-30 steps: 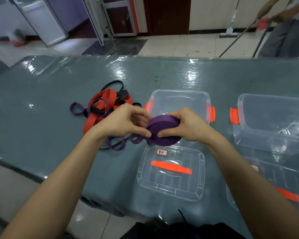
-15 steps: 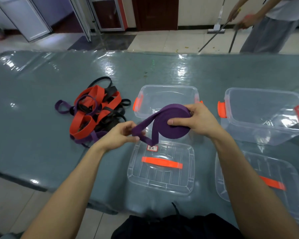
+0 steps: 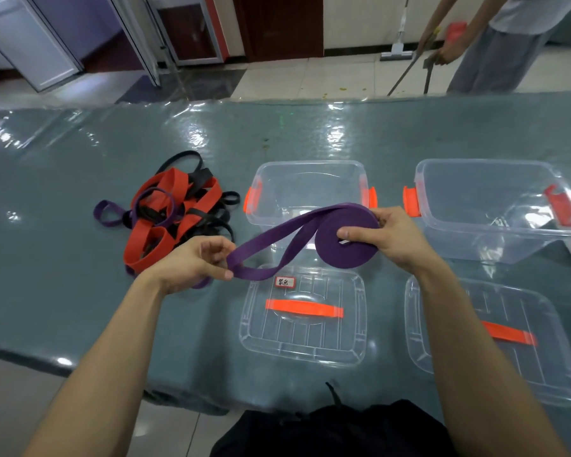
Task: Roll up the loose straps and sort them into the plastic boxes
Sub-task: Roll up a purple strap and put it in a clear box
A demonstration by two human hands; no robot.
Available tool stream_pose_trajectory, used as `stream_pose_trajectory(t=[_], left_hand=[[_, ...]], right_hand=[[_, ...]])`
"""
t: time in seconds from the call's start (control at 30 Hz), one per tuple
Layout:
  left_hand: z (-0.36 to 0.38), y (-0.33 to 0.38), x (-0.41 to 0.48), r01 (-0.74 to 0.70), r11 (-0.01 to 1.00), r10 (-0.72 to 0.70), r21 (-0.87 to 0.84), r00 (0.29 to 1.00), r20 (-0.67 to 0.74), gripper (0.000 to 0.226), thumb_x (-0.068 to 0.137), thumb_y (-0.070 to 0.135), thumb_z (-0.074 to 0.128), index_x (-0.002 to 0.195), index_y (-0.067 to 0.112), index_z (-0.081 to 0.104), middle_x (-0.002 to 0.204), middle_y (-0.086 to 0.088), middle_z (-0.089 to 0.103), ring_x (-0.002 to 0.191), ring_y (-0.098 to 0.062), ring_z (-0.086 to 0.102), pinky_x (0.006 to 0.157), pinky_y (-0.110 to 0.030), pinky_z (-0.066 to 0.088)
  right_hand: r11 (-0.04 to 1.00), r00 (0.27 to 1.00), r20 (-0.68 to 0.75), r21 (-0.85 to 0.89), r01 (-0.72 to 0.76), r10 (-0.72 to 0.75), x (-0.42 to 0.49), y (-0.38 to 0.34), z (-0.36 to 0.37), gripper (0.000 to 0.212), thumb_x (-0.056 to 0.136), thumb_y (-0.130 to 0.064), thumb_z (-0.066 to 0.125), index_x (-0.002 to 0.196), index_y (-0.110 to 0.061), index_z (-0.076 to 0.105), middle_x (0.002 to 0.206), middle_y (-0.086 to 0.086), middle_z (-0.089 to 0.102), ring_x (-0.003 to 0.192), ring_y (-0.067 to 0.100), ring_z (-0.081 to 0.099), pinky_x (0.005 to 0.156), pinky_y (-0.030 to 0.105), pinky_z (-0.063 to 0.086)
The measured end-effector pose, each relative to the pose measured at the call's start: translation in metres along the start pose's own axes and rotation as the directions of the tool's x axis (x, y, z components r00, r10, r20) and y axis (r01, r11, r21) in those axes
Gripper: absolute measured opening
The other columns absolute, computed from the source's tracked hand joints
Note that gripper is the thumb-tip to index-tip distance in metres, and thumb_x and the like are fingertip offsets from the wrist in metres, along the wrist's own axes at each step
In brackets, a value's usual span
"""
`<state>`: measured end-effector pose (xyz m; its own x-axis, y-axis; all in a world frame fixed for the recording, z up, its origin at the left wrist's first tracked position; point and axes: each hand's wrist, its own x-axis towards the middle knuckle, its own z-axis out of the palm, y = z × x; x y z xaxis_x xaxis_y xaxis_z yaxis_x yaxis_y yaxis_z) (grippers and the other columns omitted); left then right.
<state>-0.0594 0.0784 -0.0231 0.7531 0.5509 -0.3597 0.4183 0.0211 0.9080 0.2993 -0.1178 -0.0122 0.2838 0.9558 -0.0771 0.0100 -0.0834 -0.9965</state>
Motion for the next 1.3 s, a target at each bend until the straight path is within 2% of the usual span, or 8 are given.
stream_pose_trajectory(t=[0.13, 0.37, 0.57, 0.73, 0.83, 0.93, 1.13, 1.3], left_hand=[[-0.001, 0.002, 0.004, -0.059, 0.988, 0.088, 0.142, 0.974, -0.206, 0.034, 0.079, -0.004, 0.092, 0.101, 0.016, 0.076, 0.094, -0.007, 0.079, 0.092, -0.021, 0.075, 0.096, -0.043, 0.059], [0.008, 0.001, 0.013, -0.062, 0.925, 0.290, 0.375, 0.752, -0.591, 0.025, 0.095, 0.019, 0.084, 0.094, 0.018, 0.060, 0.080, -0.002, 0.064, 0.059, -0.024, 0.066, 0.054, -0.050, 0.062], [0.011, -0.001, 0.016, -0.013, 0.710, 0.546, 0.704, 0.641, -0.539, 0.017, 0.100, 0.014, 0.071, 0.115, 0.020, 0.067, 0.106, 0.003, 0.056, 0.084, -0.011, 0.054, 0.082, -0.034, 0.052], [0.005, -0.007, 0.010, 0.034, 0.842, 0.307, 0.539, 0.791, -0.529, 0.007, 0.100, 0.015, 0.074, 0.102, 0.020, 0.069, 0.096, 0.001, 0.077, 0.089, -0.021, 0.073, 0.086, -0.044, 0.059], [-0.003, -0.011, 0.005, 0.180, 0.896, -0.062, 0.405, 0.956, -0.286, 0.023, 0.091, 0.013, 0.088, 0.105, 0.005, 0.071, 0.099, -0.013, 0.082, 0.091, -0.033, 0.074, 0.093, -0.051, 0.059], [0.005, -0.007, -0.003, 0.312, 0.816, -0.339, 0.487, 0.940, -0.034, 0.050, 0.082, 0.024, 0.097, 0.123, 0.010, 0.072, 0.119, -0.006, 0.080, 0.116, -0.027, 0.075, 0.106, -0.039, 0.056], [0.044, 0.052, -0.003, -0.191, 0.977, 0.197, 0.096, 0.979, -0.058, 0.063, 0.082, 0.017, 0.090, 0.140, 0.010, 0.068, 0.134, -0.005, 0.077, 0.132, -0.017, 0.070, 0.114, -0.030, 0.053], [0.054, 0.090, -0.012, -0.307, 0.939, 0.327, 0.157, 0.937, -0.123, 0.052, 0.075, 0.016, 0.094, 0.124, 0.006, 0.078, 0.113, -0.009, 0.084, 0.112, -0.025, 0.080, 0.102, -0.032, 0.061]], right_hand=[[1.000, 1.000, -0.021, -0.025, -0.009, 0.009, -0.002, 0.002, -0.001, 0.024, 0.078, -0.023, 0.094, 0.101, -0.022, 0.086, 0.093, 0.003, 0.084, 0.083, 0.013, 0.081, 0.069, 0.016, 0.058], [0.996, 1.000, 0.026, -0.087, -0.011, 0.014, -0.003, 0.001, 0.006, 0.021, 0.080, -0.023, 0.094, 0.100, -0.023, 0.086, 0.091, 0.000, 0.084, 0.083, 0.010, 0.080, 0.068, 0.014, 0.056], [0.988, 0.999, 0.034, -0.153, -0.009, 0.014, -0.002, -0.003, 0.011, 0.020, 0.080, -0.027, 0.095, 0.097, -0.025, 0.085, 0.086, -0.004, 0.083, 0.079, 0.007, 0.080, 0.063, 0.011, 0.054], [0.980, 0.999, 0.049, -0.198, 0.007, 0.003, 0.001, -0.009, 0.014, 0.020, 0.079, -0.027, 0.096, 0.094, -0.028, 0.084, 0.086, -0.007, 0.083, 0.079, 0.007, 0.080, 0.063, 0.012, 0.055], [0.962, 0.997, 0.083, -0.271, 0.028, -0.006, 0.006, -0.015, 0.018, 0.019, 0.076, -0.030, 0.097, 0.090, -0.030, 0.083, 0.085, -0.008, 0.083, 0.080, 0.008, 0.080, 0.066, 0.017, 0.057], [0.878, 0.989, 0.150, -0.471, 0.081, -0.011, 0.014, -0.024, 0.032, 0.025, 0.074, -0.039, 0.097, 0.091, -0.025, 0.084, 0.080, -0.008, 0.082, 0.077, 0.012, 0.078, 0.072, 0.032, 0.062], [0.641, 0.946, 0.320, -0.719, 0.270, -0.040, 0.023, -0.045, 0.067, 0.037, 0.070, -0.057, 0.094, 0.072, -0.026, 0.073, 0.062, -0.008, 0.070, 0.057, 0.007, 0.064, 0.053, 0.027, 0.047], [0.586, 0.932, 0.359, -0.745, 0.319, -0.051, 0.026, -0.053, 0.080, 0.038, 0.068, -0.059, 0.093, 0.065, -0.032, 0.066, 0.057, -0.010, 0.065, 0.057, 0.006, 0.061, 0.048, 0.021, 0.038]])
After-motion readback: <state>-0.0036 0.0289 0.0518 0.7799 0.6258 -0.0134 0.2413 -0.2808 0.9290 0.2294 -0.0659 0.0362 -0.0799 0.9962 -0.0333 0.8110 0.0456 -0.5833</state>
